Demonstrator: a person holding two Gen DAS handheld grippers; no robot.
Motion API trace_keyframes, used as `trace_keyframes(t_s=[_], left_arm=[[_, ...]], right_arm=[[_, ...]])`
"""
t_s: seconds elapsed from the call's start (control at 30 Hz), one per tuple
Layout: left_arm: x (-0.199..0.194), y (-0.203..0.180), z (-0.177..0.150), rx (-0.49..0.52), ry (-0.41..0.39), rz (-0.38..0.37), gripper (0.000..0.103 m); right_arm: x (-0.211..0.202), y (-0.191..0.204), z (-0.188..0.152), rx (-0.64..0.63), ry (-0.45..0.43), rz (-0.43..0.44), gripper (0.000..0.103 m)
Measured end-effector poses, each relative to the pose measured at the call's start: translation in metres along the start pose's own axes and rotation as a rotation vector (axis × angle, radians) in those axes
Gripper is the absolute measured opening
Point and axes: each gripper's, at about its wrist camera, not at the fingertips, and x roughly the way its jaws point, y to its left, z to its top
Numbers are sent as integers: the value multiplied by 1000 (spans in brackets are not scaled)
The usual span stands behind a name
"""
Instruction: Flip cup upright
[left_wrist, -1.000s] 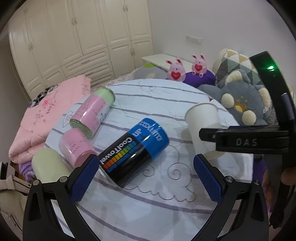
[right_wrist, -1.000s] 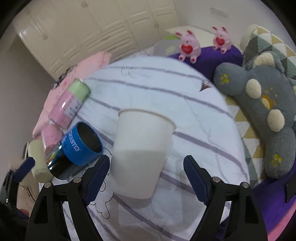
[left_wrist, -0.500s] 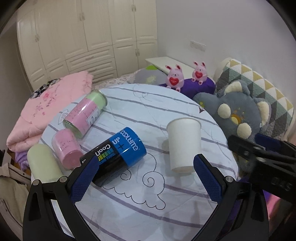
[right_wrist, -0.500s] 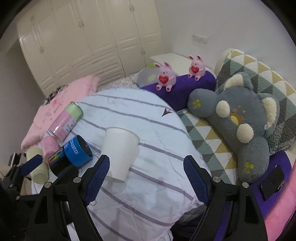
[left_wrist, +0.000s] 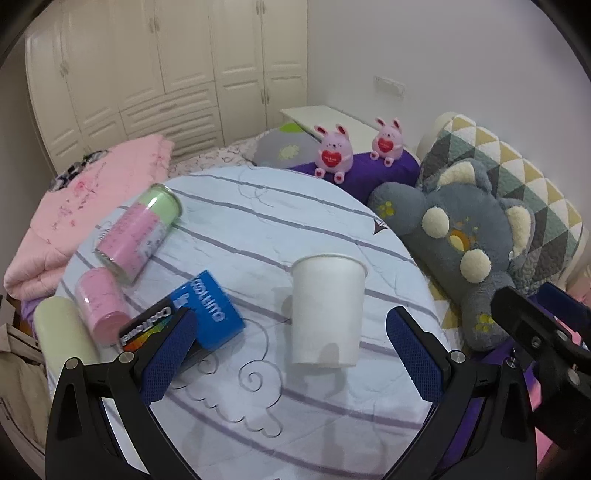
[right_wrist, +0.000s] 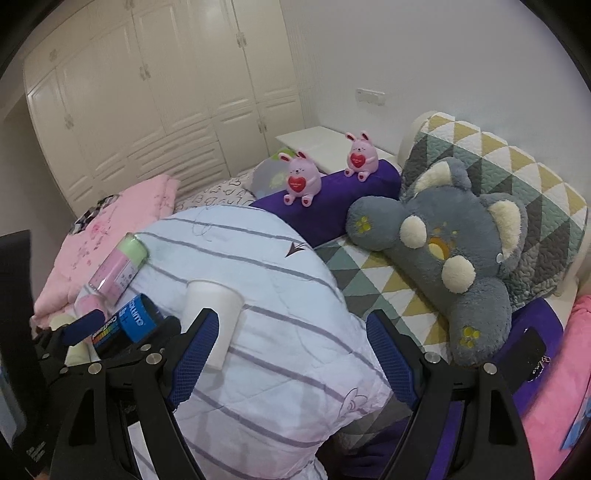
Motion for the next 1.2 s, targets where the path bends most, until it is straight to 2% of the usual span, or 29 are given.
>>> trace_keyframes(t_s=[0.2, 0.5, 0.67, 0.73, 0.8, 0.9, 1.0, 1.1, 1.2], left_arm=[[26, -12, 11, -6, 38, -12, 103], [80, -18, 19, -36, 177, -31, 103], [101, -27, 19, 2, 238, -50, 103], [105, -27, 18, -2, 250, -41, 100], [110, -23, 17, -18, 269, -47, 85], [117, -23, 14, -11, 309, -61, 69], [112, -17, 14, -28, 295, -73, 67], [99, -13, 15, -29, 235, -50, 67], [89, -7, 15, -45, 192, -66, 67]], right_arm=[[6, -7, 11, -2, -4, -17, 84], [34, -13, 12, 11, 36, -18, 84], [45, -13, 12, 14, 62, -23, 84], [49, -13, 13, 24, 67, -14, 84], [52, -13, 14, 31, 70, -5, 84], [55, -9, 15, 25, 74, 4, 84], [60, -6, 15, 25, 83, 17, 84], [60, -1, 14, 17, 83, 31, 84], [56, 3, 15, 11, 73, 36, 84]])
